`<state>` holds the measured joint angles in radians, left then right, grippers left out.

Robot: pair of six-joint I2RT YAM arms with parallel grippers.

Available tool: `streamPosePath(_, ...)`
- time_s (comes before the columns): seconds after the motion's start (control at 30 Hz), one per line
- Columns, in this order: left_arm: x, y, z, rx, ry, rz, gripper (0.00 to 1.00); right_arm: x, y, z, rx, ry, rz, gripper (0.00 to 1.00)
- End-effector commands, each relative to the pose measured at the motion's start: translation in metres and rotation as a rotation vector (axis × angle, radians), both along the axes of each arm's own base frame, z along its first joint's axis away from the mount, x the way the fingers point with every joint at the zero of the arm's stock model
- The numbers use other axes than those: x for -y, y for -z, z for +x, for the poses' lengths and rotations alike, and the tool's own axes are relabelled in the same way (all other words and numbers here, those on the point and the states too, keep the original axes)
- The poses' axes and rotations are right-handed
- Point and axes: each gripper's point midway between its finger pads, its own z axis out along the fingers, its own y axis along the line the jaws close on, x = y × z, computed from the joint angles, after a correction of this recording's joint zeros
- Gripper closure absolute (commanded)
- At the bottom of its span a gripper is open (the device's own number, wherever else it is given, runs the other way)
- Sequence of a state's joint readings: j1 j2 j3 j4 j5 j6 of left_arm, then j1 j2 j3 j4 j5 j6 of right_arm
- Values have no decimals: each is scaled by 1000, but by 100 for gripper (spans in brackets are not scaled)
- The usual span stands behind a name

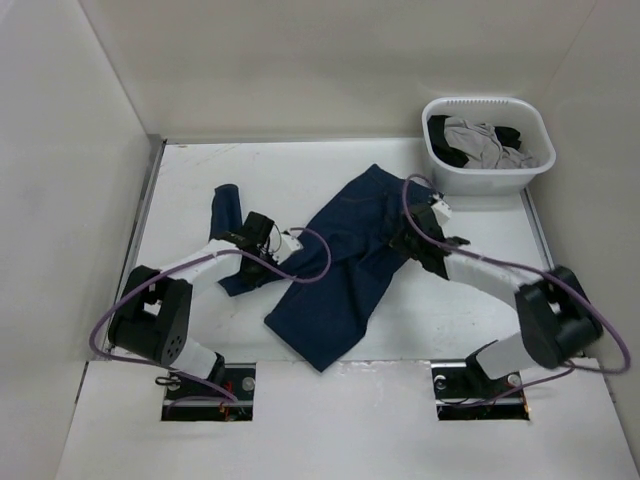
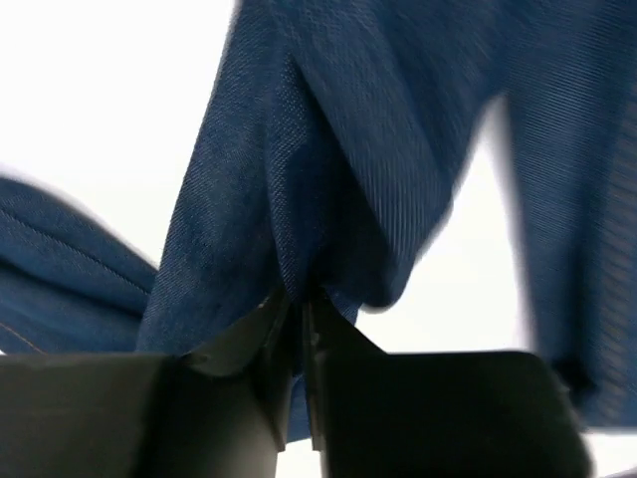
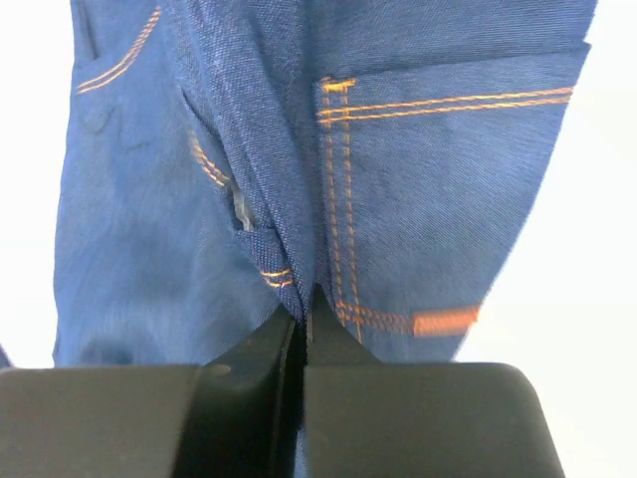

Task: Fold and stack the trousers
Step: Flatten the trousers out

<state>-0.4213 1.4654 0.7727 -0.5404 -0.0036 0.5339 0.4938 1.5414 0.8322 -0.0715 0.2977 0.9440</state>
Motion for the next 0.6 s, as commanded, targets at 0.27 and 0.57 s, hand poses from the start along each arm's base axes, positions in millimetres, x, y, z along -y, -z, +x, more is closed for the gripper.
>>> streamPosePath(0.27,-50,-116,219,468,-342,-58,84,54,-58,-124,170,144,231,71)
streamPosePath(0.57,44,-168,124,502,129,-79,28,88,-1,-184,-30,428,333,0)
